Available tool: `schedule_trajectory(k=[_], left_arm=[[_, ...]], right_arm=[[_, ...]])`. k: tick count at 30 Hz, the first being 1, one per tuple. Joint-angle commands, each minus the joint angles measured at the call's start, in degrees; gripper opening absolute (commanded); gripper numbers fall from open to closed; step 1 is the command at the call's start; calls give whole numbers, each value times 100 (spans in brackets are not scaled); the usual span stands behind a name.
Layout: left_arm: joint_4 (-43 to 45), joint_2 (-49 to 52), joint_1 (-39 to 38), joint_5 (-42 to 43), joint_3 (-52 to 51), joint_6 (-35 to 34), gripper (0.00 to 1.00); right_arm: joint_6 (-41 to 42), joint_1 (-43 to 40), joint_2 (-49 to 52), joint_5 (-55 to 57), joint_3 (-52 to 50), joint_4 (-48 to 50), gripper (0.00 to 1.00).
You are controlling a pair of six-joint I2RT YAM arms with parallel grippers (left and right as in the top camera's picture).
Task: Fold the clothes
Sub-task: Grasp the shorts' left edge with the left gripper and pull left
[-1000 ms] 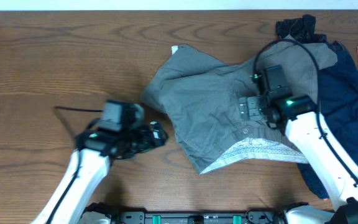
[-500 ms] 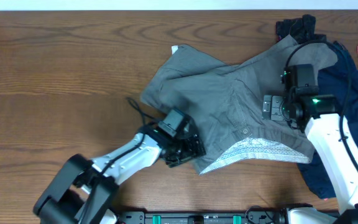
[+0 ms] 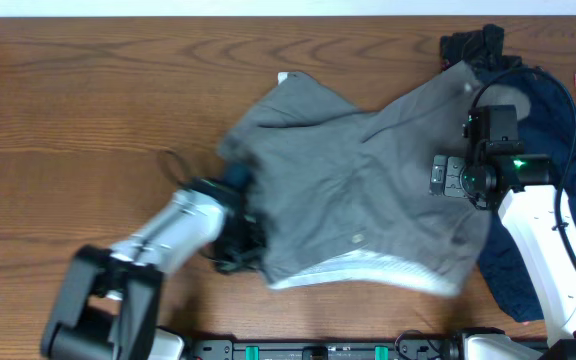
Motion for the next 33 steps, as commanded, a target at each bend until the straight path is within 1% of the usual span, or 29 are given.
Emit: schedule_trajectory(k=[1,4,5,7,9,11,15,19,21,22,25,26,28,31,33], left_arm=[[-1010,-291,1357,-195,863,1537,6],[-2048,-293,2487,-149,2004,2223,6],[-2275,-295,2752,-87,2358,2411,6],[-2618,-295,3080,-94,2876,2603,6],[-2881,-302,3254,-140,3145,2677,6],[-3123,-299,3300,-142,3169,2673,6],[-3536,-299,3171,-227,2918,2675,6],[-3567,-299,2953,-960,2564,2636,6],[-3467,-297,2907,-1252,2369,2492,6],[-3377,-297,2907,-1338,2275,2437,6],[-3080,-293,2907,-1534,2072,2354,6],[-2997,-293,2907,-1670,2011,2159,6],[-2894,-293,2907,-1744,1915,2011,6],[-2769,-293,2905,-1744,1770,2013,6],[-2680,-293,2905,-1744,1707,2013,6]], right_arm=[[105,-66,-94,-70,61,-20,99],[79,-66,-94,-590,61,31,96],[-37,-57,-94,-1016,61,98,94],[-450,-48,-94,-1969,61,227,90],[-975,-20,-92,-2997,61,328,86],[-1217,48,-92,-3480,61,439,84],[-1272,361,-48,-3499,98,691,80],[-1270,835,313,-3501,577,595,82],[-1261,1069,603,-3449,984,520,88],[-1178,1165,782,-3381,1220,520,89],[-1158,1342,1373,-3364,1906,599,89],[-1161,1408,1639,-3362,2175,671,88],[-1165,1513,2065,-3359,2564,846,88],[-1165,1705,2651,-3178,2970,1360,88],[-1163,1838,2999,-3082,3128,1740,90]])
